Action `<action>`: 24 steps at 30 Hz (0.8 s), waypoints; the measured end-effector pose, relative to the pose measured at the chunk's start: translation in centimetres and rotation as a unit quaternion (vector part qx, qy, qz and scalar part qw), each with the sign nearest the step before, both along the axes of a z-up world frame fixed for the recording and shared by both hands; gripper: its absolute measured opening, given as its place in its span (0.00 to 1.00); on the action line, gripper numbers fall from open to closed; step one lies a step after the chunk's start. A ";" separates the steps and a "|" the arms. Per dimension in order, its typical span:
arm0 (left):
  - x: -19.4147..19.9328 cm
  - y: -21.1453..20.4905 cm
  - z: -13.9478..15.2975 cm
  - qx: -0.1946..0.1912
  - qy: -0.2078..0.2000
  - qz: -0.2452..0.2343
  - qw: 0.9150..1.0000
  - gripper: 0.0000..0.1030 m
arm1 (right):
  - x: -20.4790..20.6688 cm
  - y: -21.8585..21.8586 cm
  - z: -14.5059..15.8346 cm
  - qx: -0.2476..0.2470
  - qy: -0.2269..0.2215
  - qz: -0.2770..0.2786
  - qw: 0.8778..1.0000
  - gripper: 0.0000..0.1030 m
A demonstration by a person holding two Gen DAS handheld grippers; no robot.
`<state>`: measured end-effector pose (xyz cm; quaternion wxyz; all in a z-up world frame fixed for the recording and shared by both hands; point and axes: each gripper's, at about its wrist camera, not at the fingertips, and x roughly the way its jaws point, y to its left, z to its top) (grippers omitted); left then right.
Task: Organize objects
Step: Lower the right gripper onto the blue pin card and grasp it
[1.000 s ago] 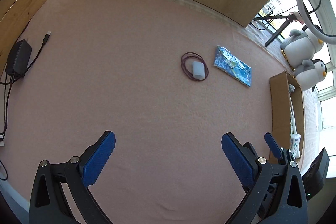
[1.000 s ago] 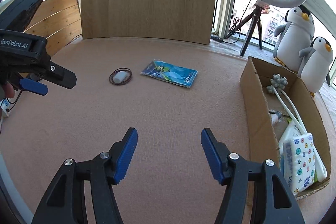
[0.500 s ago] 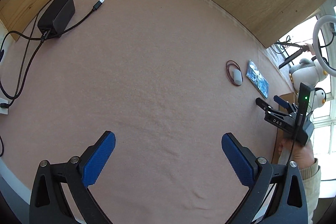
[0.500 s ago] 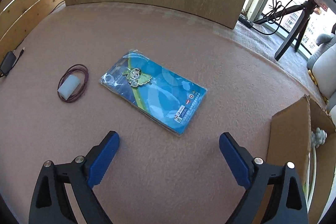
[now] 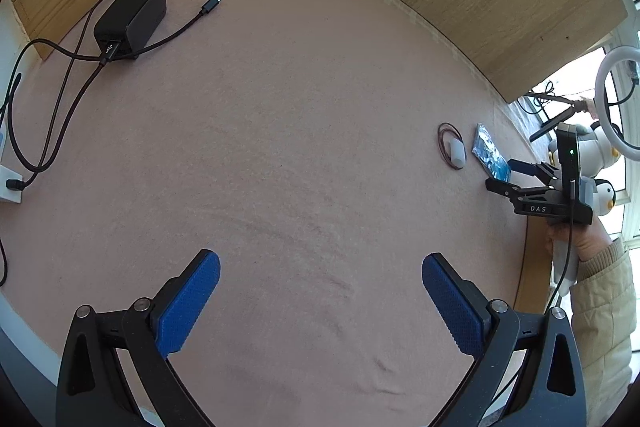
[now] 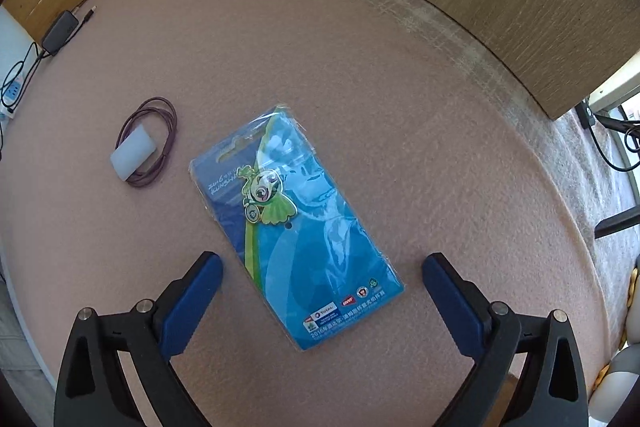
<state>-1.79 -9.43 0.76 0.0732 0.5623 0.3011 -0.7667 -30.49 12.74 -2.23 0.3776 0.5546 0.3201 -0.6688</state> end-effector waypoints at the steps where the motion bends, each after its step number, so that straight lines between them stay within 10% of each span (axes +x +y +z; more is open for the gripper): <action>1: -0.1 0.0 -0.1 0.000 -0.001 0.000 1.000 0.99 | 0.3 0.2 0.1 -0.004 0.002 -0.005 1.000 0.90; 6: -0.6 0.9 -0.2 0.004 0.002 -0.006 1.000 0.99 | 2.8 0.8 1.2 -0.018 0.013 -0.041 0.999 0.58; 24: -2.4 8.8 -3.9 0.029 -0.037 -0.087 0.995 0.99 | 26.6 2.6 1.9 -0.092 0.063 -0.199 0.974 0.62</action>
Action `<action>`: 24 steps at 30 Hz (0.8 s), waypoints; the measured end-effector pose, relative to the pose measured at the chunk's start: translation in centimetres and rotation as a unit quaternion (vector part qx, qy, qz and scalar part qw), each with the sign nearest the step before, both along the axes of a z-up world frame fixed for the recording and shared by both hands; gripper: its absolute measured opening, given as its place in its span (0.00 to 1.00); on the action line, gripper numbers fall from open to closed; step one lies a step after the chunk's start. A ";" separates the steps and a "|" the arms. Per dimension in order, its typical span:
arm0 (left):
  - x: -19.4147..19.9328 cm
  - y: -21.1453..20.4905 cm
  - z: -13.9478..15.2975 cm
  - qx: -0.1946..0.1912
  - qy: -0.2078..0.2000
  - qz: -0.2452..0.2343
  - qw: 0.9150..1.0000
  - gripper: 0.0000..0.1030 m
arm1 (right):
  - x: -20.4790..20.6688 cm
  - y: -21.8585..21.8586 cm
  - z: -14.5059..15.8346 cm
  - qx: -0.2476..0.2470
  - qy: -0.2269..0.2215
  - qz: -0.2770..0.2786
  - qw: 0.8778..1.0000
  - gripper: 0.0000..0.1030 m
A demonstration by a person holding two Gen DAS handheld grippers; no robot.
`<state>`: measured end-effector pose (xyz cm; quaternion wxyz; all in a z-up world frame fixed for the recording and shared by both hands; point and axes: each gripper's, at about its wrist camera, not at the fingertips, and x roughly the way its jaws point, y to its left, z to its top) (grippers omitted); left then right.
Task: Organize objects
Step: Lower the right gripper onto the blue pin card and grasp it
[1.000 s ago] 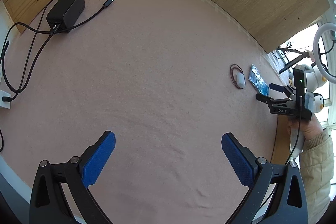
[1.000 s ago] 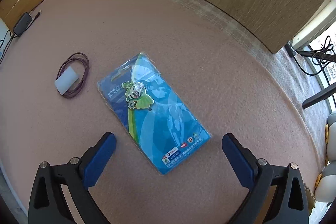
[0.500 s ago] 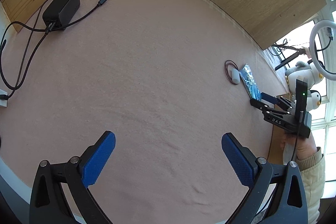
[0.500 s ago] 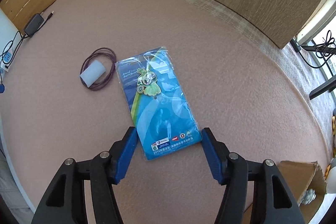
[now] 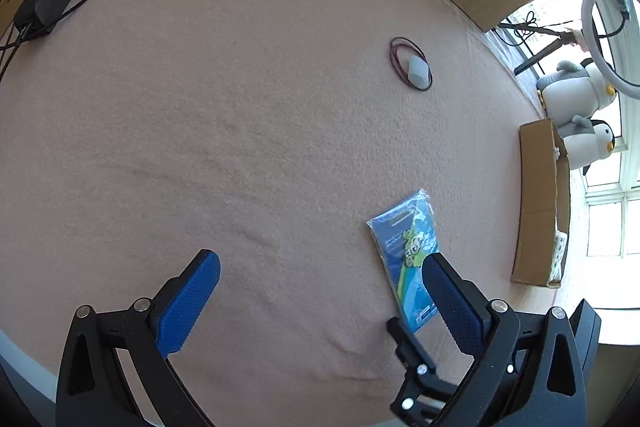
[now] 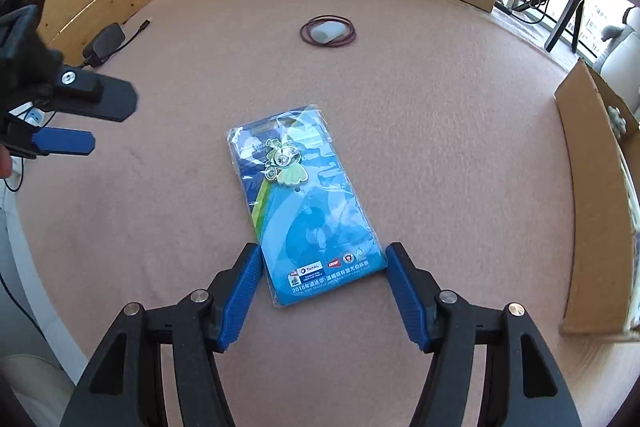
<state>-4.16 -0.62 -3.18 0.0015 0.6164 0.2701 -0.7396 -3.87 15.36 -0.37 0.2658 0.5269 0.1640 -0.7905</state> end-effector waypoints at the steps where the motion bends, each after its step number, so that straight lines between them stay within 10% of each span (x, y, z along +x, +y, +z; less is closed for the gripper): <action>1: -0.2 0.7 -0.5 0.000 -0.004 -0.007 1.000 0.99 | 1.3 -0.4 0.0 -0.007 -0.002 0.006 1.000 0.66; 9: -1.0 4.3 -1.2 -0.002 -0.009 -0.033 0.999 0.99 | 5.6 -0.1 -0.3 -0.024 0.028 0.068 0.997 0.76; 24: -4.2 11.2 -1.6 -0.099 -0.008 -0.090 0.991 0.96 | 6.4 -0.6 -0.8 -0.054 0.092 0.056 0.993 0.52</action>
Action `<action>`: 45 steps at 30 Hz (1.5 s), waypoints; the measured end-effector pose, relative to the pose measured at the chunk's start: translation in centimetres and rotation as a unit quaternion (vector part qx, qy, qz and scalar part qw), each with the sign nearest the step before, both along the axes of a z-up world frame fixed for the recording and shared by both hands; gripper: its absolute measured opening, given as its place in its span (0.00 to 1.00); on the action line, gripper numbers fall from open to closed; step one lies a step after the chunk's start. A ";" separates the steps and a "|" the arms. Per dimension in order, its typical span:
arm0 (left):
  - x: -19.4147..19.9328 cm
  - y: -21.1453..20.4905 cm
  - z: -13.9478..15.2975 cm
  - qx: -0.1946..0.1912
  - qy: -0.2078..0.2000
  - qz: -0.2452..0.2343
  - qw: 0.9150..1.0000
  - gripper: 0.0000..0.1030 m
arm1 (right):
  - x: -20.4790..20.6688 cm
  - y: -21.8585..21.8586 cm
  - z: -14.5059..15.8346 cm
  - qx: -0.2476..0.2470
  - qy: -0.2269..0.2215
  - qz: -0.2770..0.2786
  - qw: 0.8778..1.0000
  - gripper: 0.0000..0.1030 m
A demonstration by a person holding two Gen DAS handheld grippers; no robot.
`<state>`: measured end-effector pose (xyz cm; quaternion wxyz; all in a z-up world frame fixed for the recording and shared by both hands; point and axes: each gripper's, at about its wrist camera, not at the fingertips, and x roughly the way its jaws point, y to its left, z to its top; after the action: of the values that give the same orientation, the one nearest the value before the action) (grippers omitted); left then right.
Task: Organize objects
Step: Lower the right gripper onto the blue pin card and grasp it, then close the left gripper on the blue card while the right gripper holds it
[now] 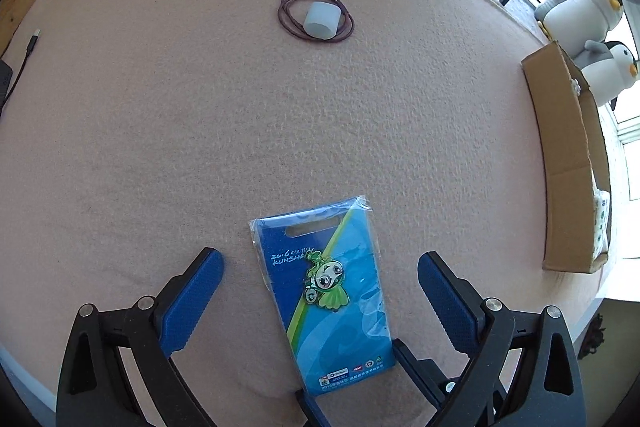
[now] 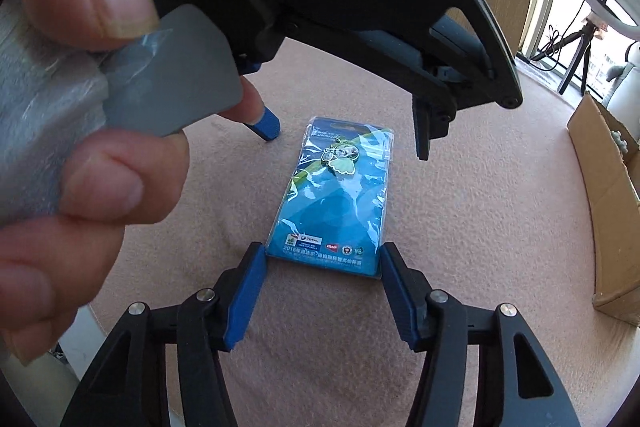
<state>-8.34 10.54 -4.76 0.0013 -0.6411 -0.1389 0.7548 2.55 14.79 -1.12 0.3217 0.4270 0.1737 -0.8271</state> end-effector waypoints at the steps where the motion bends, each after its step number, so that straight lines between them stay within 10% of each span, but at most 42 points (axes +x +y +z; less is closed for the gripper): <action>1: 0.0 0.2 0.0 -0.006 0.000 -0.001 1.000 0.94 | 0.0 0.0 0.0 -0.001 0.002 0.001 1.000 0.52; 13: -0.2 1.3 1.3 -0.038 0.008 -0.007 0.999 0.52 | 0.5 -0.4 0.1 -0.018 0.018 -0.008 1.000 0.51; 17: -1.4 0.3 2.0 -0.025 0.000 -0.004 1.000 0.60 | 0.6 -0.3 0.4 -0.025 0.020 -0.009 0.999 0.50; 19: -1.6 0.4 2.0 -0.015 -0.004 -0.002 1.000 0.86 | 0.7 -0.4 0.4 -0.025 0.018 -0.006 1.000 0.50; 28: -1.9 1.2 2.3 -0.065 -0.003 -0.034 0.997 0.64 | 1.7 -1.0 1.0 -0.028 0.030 0.003 0.999 0.50; 45: -1.6 -0.2 7.4 -0.036 0.032 -0.018 0.999 0.63 | 2.4 -0.8 3.9 -0.036 0.069 0.006 0.997 0.50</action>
<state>-9.96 10.34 2.67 -0.0043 -0.6189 -0.1000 0.7791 4.92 14.01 2.78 0.3291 0.3555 0.1682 -0.8585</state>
